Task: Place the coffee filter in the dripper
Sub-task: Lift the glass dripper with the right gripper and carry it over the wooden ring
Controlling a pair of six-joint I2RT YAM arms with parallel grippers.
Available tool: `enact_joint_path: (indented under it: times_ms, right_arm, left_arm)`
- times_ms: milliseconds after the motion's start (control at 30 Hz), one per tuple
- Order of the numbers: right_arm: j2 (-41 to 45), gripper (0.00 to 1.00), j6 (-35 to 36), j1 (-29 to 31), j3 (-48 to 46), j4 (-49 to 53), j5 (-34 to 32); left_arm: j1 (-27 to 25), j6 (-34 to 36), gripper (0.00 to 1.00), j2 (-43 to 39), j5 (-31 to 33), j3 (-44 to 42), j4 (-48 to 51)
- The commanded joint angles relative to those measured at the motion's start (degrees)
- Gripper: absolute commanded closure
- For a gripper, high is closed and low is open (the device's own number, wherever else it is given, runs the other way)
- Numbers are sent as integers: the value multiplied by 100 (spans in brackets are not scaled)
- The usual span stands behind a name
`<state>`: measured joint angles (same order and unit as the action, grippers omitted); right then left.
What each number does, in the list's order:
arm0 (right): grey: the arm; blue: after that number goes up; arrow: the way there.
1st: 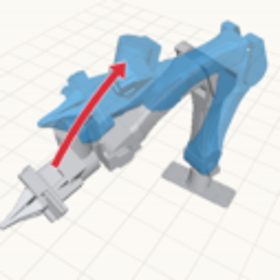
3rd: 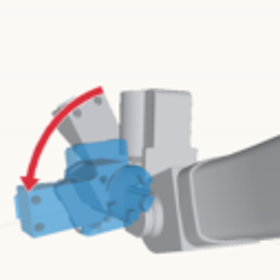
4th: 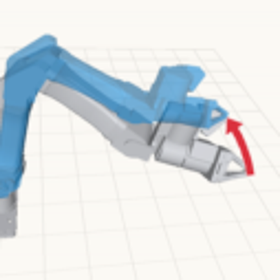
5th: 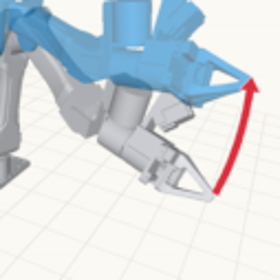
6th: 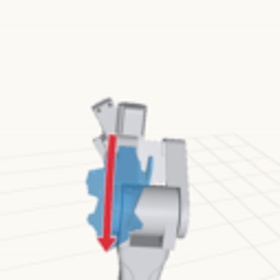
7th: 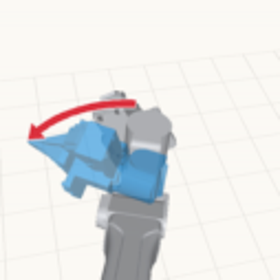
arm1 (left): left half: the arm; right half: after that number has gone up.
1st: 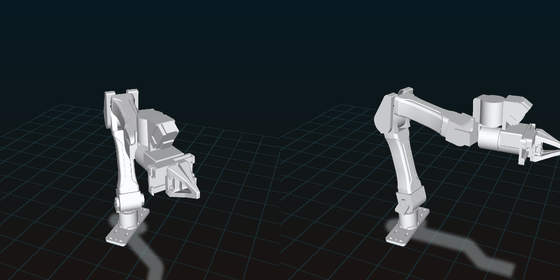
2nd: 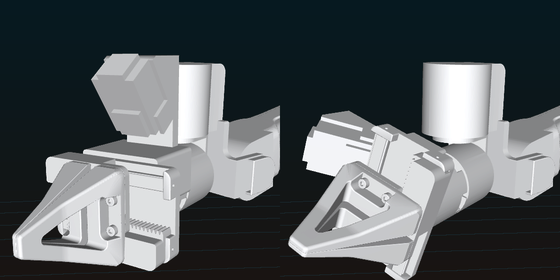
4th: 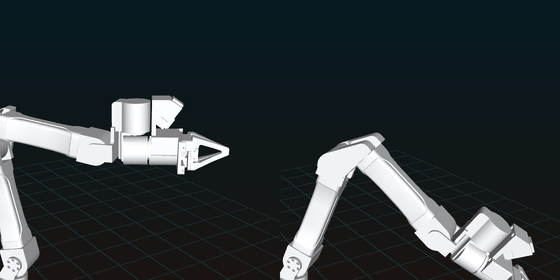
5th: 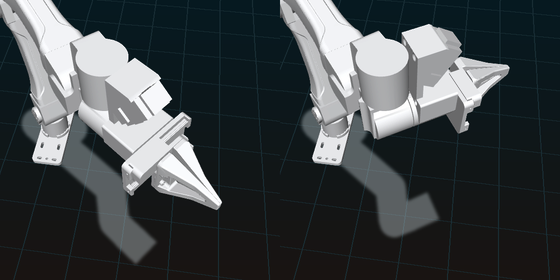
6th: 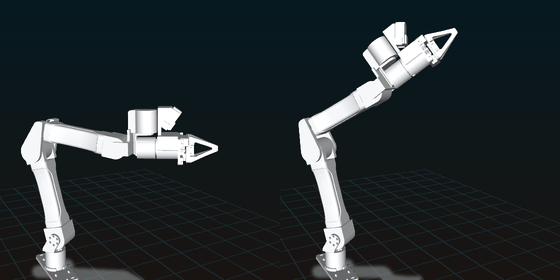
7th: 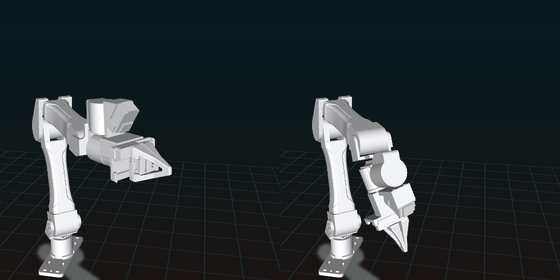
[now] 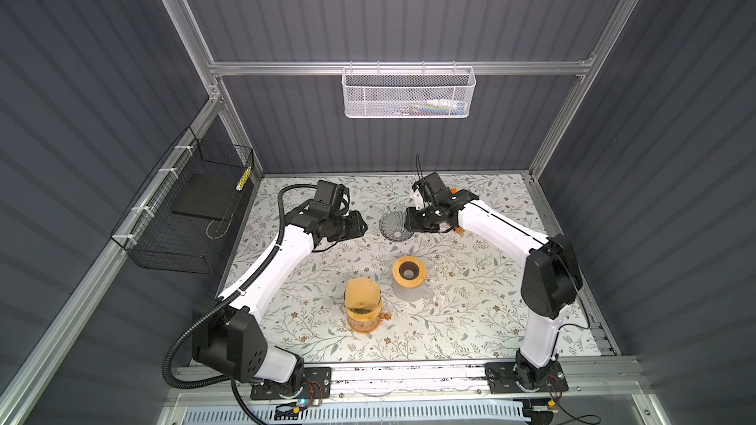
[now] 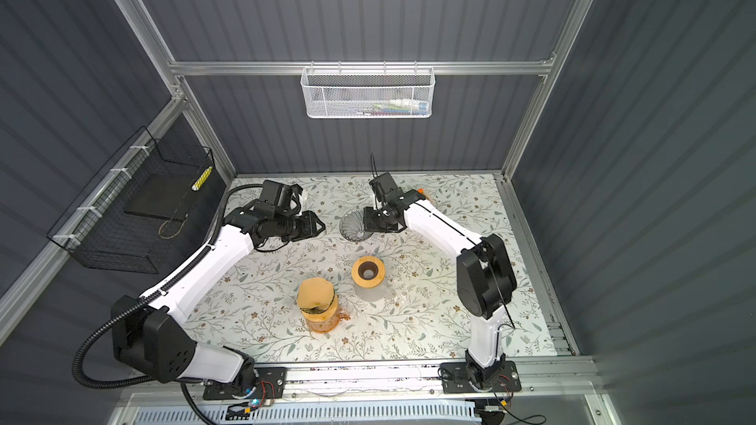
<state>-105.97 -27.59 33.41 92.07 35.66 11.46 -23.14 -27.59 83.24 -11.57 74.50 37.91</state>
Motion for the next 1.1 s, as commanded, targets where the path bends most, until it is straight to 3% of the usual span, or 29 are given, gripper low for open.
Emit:
enact_joint_path:
  times_ms: [0, 533, 867, 1067]
  right_arm:
    - [481, 100, 221, -27, -146, 428, 138]
    - [2151, 100, 107, -1, -934, 1246, 544]
    - [2350, 100, -71, 128, -1568, 984, 549]
    - [2240, 100, -149, 257, -1645, 799, 567]
  left_arm:
    - [46, 165, 59, -76, -301, 137, 164]
    - [46, 627, 62, 67, -620, 587, 638]
    - [13, 875, 63, -17, -1336, 583, 624]
    - [-325, 1027, 64, 42, -1471, 591, 645]
